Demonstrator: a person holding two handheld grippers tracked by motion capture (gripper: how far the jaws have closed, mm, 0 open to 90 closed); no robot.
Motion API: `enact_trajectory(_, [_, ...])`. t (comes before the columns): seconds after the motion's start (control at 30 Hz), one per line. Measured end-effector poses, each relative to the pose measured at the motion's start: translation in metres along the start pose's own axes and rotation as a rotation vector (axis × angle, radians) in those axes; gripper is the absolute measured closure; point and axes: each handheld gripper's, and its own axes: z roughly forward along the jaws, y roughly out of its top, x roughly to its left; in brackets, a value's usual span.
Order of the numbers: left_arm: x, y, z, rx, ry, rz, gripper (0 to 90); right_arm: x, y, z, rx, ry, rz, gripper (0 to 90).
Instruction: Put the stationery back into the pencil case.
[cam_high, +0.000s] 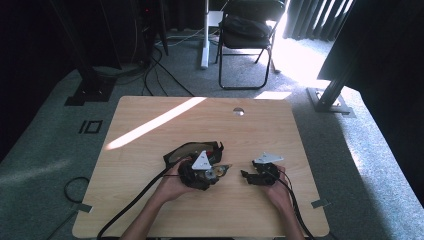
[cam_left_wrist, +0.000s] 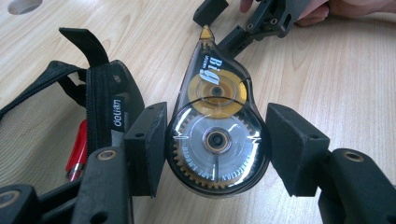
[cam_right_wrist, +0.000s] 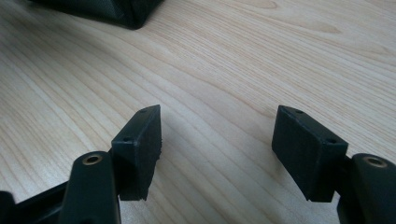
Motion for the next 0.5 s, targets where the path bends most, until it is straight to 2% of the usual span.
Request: enact_trajectory(0.5, [0.002, 0.003, -0.012, -0.034, 0.005, 0.006, 41.8, 0.000, 0.000, 0.000, 0.001, 0.004, 0.004, 32.1])
